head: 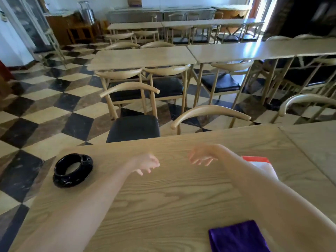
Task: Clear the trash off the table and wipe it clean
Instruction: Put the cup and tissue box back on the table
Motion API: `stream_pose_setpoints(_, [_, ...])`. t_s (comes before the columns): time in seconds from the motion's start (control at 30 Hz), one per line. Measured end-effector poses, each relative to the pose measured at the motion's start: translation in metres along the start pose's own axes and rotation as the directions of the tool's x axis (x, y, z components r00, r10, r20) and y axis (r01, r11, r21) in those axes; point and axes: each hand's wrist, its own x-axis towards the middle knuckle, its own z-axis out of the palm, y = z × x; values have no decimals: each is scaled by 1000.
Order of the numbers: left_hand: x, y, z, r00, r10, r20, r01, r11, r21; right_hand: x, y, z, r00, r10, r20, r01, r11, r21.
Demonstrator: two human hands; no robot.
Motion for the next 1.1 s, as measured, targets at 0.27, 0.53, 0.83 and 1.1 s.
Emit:
stream_pose_setpoints(0.27, [63,118,91,992,89,85,-90,996,6,-51,165,-6,934,94,-344,-66,994,92])
stream_pose_setpoints(0.53, [119,204,164,985,163,59,-166,985,46,-62,284,-2,831,287,-476,-247,958,147])
stream_pose_setpoints(0.83, [174,251,196,988,113,101,-107,992,-61,-29,351,-5,833,379,-404,-210,891,403])
stream_pose_setpoints(1.1, [213,257,203,988,151,18,-151,986,64,11,358,-15,865,276,-419,-81,901,426])
